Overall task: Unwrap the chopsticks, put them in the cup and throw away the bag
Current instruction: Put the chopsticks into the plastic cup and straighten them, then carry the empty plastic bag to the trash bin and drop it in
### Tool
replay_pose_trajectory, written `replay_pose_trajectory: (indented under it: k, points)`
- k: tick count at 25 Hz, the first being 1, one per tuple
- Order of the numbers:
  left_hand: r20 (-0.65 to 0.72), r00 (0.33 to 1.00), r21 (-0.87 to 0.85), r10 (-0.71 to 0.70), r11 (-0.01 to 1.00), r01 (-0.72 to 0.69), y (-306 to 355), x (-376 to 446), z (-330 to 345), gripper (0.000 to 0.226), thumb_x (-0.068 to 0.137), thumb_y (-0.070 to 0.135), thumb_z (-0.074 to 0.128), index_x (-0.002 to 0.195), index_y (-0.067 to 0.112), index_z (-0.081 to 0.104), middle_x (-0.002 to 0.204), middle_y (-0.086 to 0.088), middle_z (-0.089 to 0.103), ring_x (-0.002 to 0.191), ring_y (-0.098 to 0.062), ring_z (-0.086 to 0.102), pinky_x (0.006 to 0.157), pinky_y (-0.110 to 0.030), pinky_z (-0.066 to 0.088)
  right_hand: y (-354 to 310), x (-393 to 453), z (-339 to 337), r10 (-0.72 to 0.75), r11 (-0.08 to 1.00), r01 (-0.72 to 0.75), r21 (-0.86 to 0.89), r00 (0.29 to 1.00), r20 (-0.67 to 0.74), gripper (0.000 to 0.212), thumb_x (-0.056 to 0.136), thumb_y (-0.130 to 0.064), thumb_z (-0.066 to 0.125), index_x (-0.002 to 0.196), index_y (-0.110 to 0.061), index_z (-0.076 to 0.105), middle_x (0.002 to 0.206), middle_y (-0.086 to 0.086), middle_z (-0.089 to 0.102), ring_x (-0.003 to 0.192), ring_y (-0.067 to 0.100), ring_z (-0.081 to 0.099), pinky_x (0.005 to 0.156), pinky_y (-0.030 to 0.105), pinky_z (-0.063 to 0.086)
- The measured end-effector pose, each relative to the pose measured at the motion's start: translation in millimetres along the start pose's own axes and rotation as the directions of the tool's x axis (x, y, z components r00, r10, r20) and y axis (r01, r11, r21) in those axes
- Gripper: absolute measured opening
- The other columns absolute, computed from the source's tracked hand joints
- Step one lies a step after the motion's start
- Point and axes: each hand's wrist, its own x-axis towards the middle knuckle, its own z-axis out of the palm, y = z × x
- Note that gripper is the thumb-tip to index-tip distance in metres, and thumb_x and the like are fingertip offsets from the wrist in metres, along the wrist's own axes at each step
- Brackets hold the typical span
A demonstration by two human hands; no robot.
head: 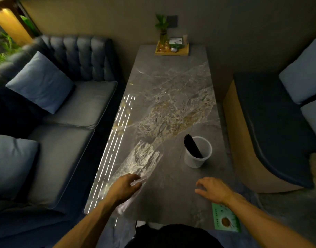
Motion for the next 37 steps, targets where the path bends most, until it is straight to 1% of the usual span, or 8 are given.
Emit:
replay_pose_trajectory:
  k: [14,19,22,26,28,31,33,37]
  points:
    - [0.277,0.951,0.186,-0.139,0.978,0.088,-147,22,-83,0.057,0.081,0.056,0.065,0.127,0.022,0.060,0.130,-0.004,0.063,0.114,-0.023,0.061,0.098,-0.036,0.049,-161,76,14,0.053,0.995,-0.044,-0.091,0.994,0.096,0.056,0.088,-0.056,0.053,0.130,-0.018,0.051,0.131,0.010,0.059,0.118,0.028,0.056,0.096,0.040,0.047]
    - [0.375,0.919,0.192,-0.119,0.980,0.048,-145,48,-76,0.059,0.078,0.057,0.067,0.126,0.025,0.059,0.130,-0.003,0.063,0.113,-0.024,0.060,0.094,-0.033,0.049,-185,92,25,0.123,0.987,-0.137,0.086,0.981,0.148,0.062,0.086,-0.058,0.057,0.130,-0.016,0.050,0.133,0.011,0.059,0.117,0.029,0.057,0.097,0.038,0.047]
    - [0.391,0.918,0.163,-0.071,0.987,0.006,-139,59,-68,0.043,0.081,0.052,0.066,0.112,0.022,0.067,0.118,-0.002,0.069,0.101,-0.022,0.064,0.086,-0.033,0.051,-192,96,33,0.172,0.953,-0.202,0.227,0.974,0.147,0.061,0.085,-0.059,0.058,0.128,-0.017,0.053,0.132,0.009,0.061,0.116,0.027,0.059,0.097,0.037,0.047]
    - [0.310,0.946,-0.022,-0.093,0.994,0.104,-133,63,-58,0.020,0.084,0.036,0.068,0.095,0.020,0.073,0.094,-0.002,0.074,0.080,-0.016,0.068,0.067,-0.028,0.054,-189,101,43,0.266,0.792,-0.309,0.526,0.951,0.157,0.049,0.085,-0.041,0.068,0.121,-0.010,0.060,0.126,0.013,0.063,0.113,0.027,0.060,0.100,0.039,0.047]
    - [0.271,0.958,-0.067,-0.098,0.990,0.120,-130,63,-55,0.016,0.084,0.031,0.068,0.094,0.020,0.074,0.091,-0.004,0.076,0.075,-0.015,0.067,0.069,-0.030,0.055,-189,103,49,0.310,0.704,-0.329,0.629,0.940,0.145,0.038,0.085,-0.031,0.071,0.113,-0.006,0.064,0.115,0.015,0.067,0.105,0.028,0.062,0.096,0.041,0.050]
    - [0.271,0.957,-0.088,-0.108,0.987,0.137,-127,61,-50,0.021,0.085,0.030,0.068,0.102,0.019,0.072,0.095,-0.005,0.076,0.082,-0.021,0.070,0.077,-0.035,0.056,-194,103,56,0.336,0.509,-0.331,0.794,0.926,0.171,0.010,0.086,-0.015,0.071,0.087,-0.007,0.065,0.084,0.012,0.064,0.074,0.021,0.057,0.071,0.037,0.051]
    - [0.282,0.950,-0.106,-0.134,0.980,0.170,-127,58,-45,0.022,0.085,0.029,0.067,0.105,0.020,0.070,0.099,-0.005,0.074,0.090,-0.023,0.069,0.079,-0.034,0.054,-200,102,61,0.356,0.397,-0.338,0.853,0.913,0.196,0.016,0.086,-0.008,0.069,0.075,-0.011,0.058,0.070,0.006,0.058,0.059,0.014,0.050,0.052,0.022,0.046]
    - [0.295,0.946,-0.183,-0.136,0.963,0.196,-132,50,-37,0.009,0.086,0.027,0.067,0.094,0.026,0.069,0.085,0.004,0.070,0.073,-0.008,0.063,0.057,-0.015,0.043,-209,96,68,0.413,0.240,-0.320,0.916,0.888,0.202,0.015,0.087,-0.005,0.067,0.077,-0.012,0.058,0.073,0.007,0.061,0.056,0.013,0.052,0.034,0.010,0.038]
